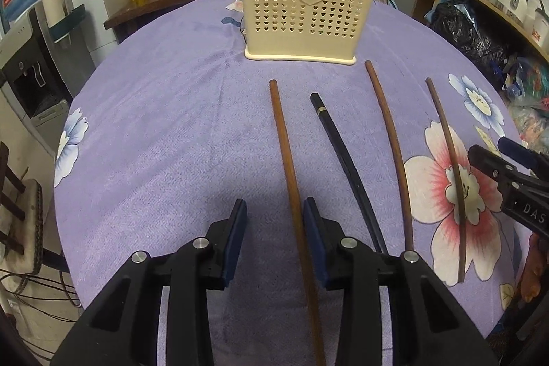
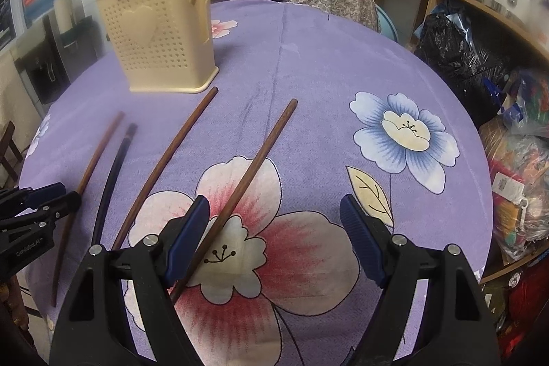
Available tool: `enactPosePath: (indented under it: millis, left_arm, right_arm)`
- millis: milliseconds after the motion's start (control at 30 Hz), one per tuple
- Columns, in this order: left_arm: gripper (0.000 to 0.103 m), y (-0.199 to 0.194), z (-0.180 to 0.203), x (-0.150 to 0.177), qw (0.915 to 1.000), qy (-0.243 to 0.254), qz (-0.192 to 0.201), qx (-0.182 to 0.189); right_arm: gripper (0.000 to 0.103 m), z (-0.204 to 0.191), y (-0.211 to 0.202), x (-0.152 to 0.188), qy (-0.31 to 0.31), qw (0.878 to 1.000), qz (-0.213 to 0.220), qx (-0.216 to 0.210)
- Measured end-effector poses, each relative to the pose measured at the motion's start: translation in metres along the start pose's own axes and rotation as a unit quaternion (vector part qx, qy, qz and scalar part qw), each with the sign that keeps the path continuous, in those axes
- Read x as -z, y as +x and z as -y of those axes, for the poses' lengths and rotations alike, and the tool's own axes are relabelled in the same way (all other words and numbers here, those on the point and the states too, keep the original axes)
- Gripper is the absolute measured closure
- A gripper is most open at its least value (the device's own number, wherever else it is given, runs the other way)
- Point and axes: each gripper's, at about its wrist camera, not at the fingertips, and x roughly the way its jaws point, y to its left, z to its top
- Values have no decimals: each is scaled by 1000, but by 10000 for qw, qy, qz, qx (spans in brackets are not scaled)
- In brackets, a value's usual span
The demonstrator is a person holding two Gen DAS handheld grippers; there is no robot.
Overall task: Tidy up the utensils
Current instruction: 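Move both tools back down toward the remaining chopsticks, then close left tool on a brown chopstick while right tool grasps another brown chopstick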
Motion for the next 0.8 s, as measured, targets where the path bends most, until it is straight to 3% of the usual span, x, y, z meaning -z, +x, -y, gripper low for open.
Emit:
enactPosePath:
  millis: [333, 667, 800]
  left_arm:
    - [57, 10, -15, -38, 9997, -223, 93, -29]
    - [58, 28, 1, -48, 9997, -259, 42, 23]
    - [62, 34, 3, -50, 9996, -266, 58, -50]
  right_arm:
    - [31, 18, 5, -33, 366, 9992, 95, -103]
    - [52, 5, 47, -44, 521, 9984, -206, 43]
    - [54, 0, 55, -43, 489, 9984, -255, 111]
